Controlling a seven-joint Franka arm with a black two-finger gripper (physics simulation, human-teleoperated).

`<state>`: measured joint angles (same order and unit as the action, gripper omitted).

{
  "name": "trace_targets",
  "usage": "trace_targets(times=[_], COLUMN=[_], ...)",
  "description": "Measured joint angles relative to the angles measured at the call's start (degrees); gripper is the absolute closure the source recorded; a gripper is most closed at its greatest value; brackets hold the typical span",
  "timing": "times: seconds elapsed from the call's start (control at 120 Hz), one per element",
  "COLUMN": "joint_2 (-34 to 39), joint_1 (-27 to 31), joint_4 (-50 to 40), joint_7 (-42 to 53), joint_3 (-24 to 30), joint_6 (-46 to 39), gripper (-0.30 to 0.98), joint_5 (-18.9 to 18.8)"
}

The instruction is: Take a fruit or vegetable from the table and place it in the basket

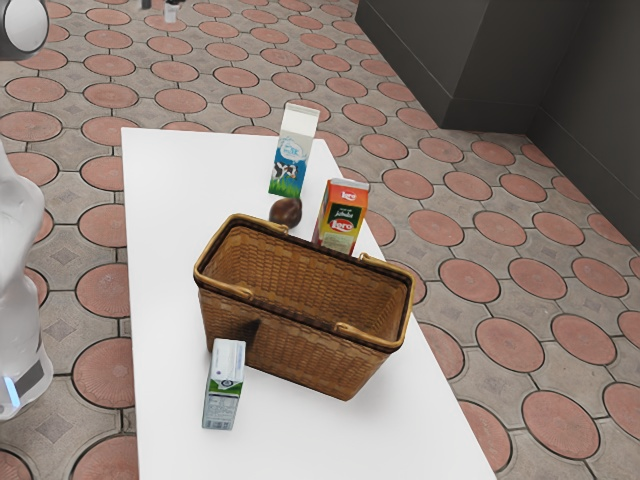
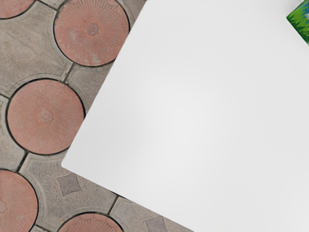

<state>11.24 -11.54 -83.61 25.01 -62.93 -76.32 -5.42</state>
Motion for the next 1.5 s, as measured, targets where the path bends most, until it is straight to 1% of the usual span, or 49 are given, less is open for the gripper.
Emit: trace_targets(times=[0.092,0.117,0.167,0.233,0.275,0.35,0.375,0.417,0.433,0.45,0.467,0.508,0.533,0.575,0.625,0.692,0.775,0.925,1.05,1.167,1.267,1.4,1.5], joint_2=[0.0,0.4,0.8,-0.6,-1.0,-2.6,-3.3,-3.8,-1.2,3.2,8.4,19.3,23.9,29.6,32.4,32.4,31.3,30.7,30.2,27.5,26.4,22.4,19.3], joint_1=[0.0,0.0,0.1,-0.4,-0.8,-0.3,0.4,-0.2,-1.4,-1.0,1.8,11.0,14.4,17.4,18.9,19.8,20.1,21.1,20.6,20.3,19.7,15.6,14.8], joint_4=[0.1,2.4,12.4,17.6,18.0,16.1,16.4,16.7,13.8,8.9,3.0,-10.2,-16.5,-27.4,-36.7,-45.7,-51.4,-58.3,-59.6,-60.2,-60.9,-60.8,-60.8], joint_7=[1.2,1.5,2.0,2.6,3.0,3.7,3.9,4.2,4.2,4.1,3.9,3.3,3.0,2.4,1.6,0.6,-0.8,-3.3,-5.0,-6.3,-7.2,-8.2,-8.9], joint_3=[-0.1,0.4,5.2,11.4,13.6,14.4,15.7,18.2,19.4,22.3,26.6,39.6,45.0,49.9,52.5,53.8,54.1,54.0,54.0,53.6,50.9,50.0,48.4], joint_6=[-0.5,-0.2,1.6,3.6,6.0,10.1,11.3,12.5,12.4,11.7,10.6,7.7,5.6,1.2,-4.2,-12.5,-22.7,-38.7,-48.7,-54.5,-57.3,-61.1,-63.2], gripper=[0.02,0.02,0.02,0.02,0.02,0.02,0.02,0.02,0.02,0.03,0.03,0.03,0.03,0.02,0.02,0.02,0.02,0.02,0.03,0.03,0.03,0.03,0.03], joint_5=[0.0,0.0,0.0,-0.1,-0.6,-1.2,-0.9,-0.6,-0.5,-0.7,-1.1,-1.9,-2.2,-2.6,-3.0,-3.3,-3.5,-4.1,-4.4,-4.4,-4.4,-3.8,-3.2])
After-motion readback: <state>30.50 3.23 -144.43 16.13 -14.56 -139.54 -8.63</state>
